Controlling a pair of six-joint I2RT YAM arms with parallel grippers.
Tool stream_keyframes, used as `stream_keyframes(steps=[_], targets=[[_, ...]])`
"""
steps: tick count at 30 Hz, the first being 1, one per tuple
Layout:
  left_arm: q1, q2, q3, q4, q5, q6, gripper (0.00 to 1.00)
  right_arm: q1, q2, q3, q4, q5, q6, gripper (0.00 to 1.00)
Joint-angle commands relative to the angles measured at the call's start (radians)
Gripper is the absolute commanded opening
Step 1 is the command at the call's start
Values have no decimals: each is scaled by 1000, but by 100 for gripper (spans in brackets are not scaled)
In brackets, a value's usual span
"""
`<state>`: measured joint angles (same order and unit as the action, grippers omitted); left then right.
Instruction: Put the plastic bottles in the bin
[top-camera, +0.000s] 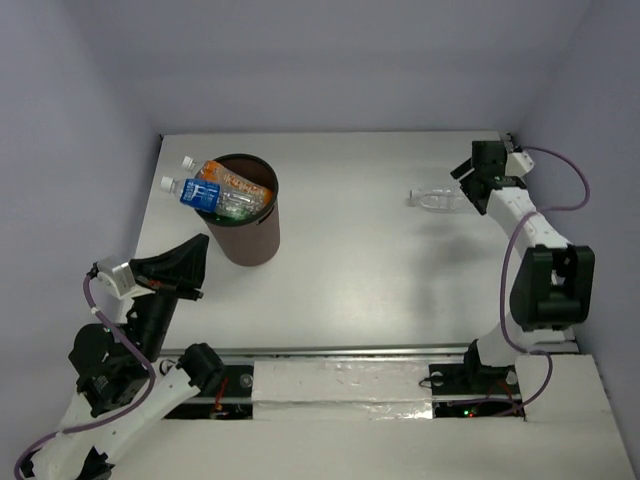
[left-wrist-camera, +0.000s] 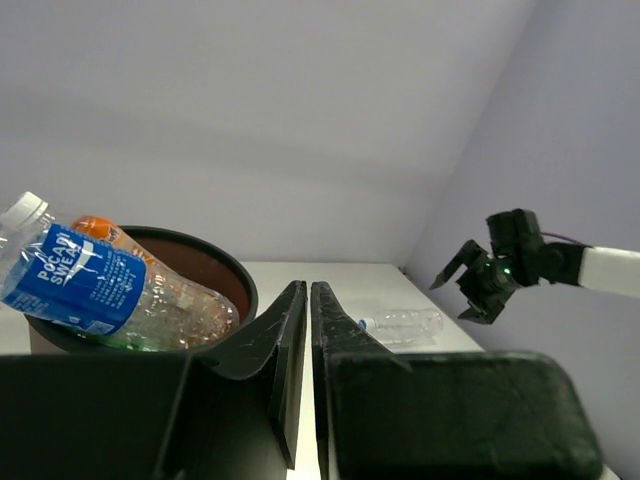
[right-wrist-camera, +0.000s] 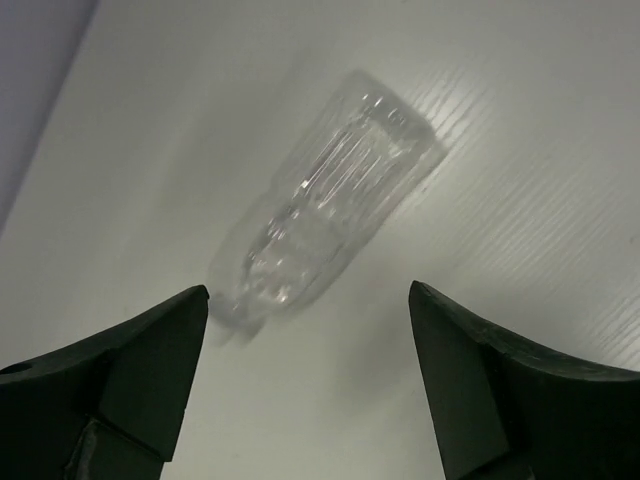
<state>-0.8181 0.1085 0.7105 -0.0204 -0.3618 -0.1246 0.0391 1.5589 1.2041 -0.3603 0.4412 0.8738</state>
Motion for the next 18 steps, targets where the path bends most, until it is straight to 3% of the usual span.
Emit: stream_keyframes(steps=[1,8,12,18], targets=[[-6,-16,-9,36,32,-12,4,-53,130,156,-193,-10,-50,89],[-6,-13,-14,39,50,-12,5,-104,253,308,-281,-81,74,92],[-6,-16,-17,39,38,-10,5,-104,395,464,-414,-53,129,92],[-6,-20,-16,40,27,-3,5,-104,486,568,-534,-32,180,92]])
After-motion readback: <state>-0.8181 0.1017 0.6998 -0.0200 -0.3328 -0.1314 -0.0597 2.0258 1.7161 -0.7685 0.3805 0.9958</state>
